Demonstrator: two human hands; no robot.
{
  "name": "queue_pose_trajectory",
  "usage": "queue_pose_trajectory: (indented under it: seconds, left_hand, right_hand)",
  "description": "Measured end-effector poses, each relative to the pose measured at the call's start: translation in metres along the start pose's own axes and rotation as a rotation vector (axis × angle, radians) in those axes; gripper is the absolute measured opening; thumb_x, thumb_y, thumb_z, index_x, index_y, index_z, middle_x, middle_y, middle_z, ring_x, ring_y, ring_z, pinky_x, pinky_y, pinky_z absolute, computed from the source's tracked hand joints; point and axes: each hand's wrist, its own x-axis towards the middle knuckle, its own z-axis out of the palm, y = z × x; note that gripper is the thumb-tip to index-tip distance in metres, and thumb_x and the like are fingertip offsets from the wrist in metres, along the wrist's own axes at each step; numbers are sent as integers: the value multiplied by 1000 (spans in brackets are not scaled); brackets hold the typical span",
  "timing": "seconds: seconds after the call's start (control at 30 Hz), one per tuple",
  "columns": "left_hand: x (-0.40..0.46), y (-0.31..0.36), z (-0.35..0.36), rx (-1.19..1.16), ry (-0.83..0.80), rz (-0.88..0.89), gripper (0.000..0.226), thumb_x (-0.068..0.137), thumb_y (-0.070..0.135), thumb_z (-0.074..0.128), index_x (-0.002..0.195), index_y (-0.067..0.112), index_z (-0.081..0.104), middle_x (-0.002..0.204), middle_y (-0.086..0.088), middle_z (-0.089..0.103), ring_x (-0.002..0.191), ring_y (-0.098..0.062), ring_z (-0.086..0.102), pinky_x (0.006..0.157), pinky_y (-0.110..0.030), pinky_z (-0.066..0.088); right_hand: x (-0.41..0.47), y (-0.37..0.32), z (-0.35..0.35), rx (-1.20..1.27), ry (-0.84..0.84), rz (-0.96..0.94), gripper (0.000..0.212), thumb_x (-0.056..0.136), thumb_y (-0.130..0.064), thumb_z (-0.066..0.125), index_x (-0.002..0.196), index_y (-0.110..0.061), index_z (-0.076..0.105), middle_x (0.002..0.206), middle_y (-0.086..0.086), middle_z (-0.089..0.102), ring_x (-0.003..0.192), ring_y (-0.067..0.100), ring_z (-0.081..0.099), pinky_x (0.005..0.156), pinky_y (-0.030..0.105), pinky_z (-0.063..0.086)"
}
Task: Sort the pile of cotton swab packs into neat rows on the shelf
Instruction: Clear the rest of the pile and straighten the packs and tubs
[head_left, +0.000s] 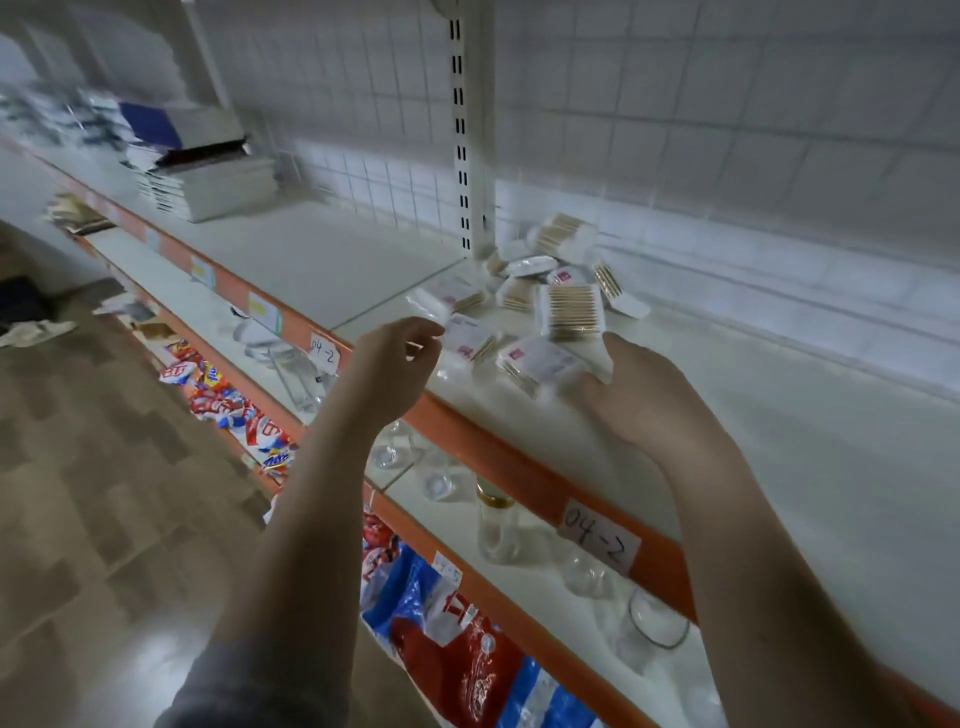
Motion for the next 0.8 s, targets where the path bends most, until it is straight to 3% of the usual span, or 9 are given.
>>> queue_pose_trajectory:
  seconds: [0.23,0.43,0.6,0.8]
  left_hand:
    - [45,-22,7,-1,-47,-17,27,94,20,51,119,16,63,115,0,65,98,-11,60,80,-16,36]
    - [82,-37,6,-36,-136,35,27,95,18,49,119,18,62,118,1,63,91,-6,53,80,-19,36]
    - [108,-44,6,-68,-182,71,25,95,20,50,115,19,64,116,3,64,88,-6,54,80,-18,36]
    - [120,-51,6,-75,-256,128,25,95,21,50,115,21,64,112,6,63,88,-5,54,78,-19,37]
  right_hand:
    - [53,-24,14,-56,-72,33,42,96,-37,44,127,-8,47,125,11,54,112,27,51,77,29,35]
    - [73,-31,28,-2,-153,154,40,93,-36,53,125,-13,53,122,8,58,107,24,55,82,31,42]
    - [76,-31,38,105,-118,241,65,80,-38,70,136,-17,46,132,5,55,119,21,53,97,34,43]
    - [76,-34,41,83,-38,299,59,72,-36,78,120,-10,54,119,6,57,105,22,53,78,28,41]
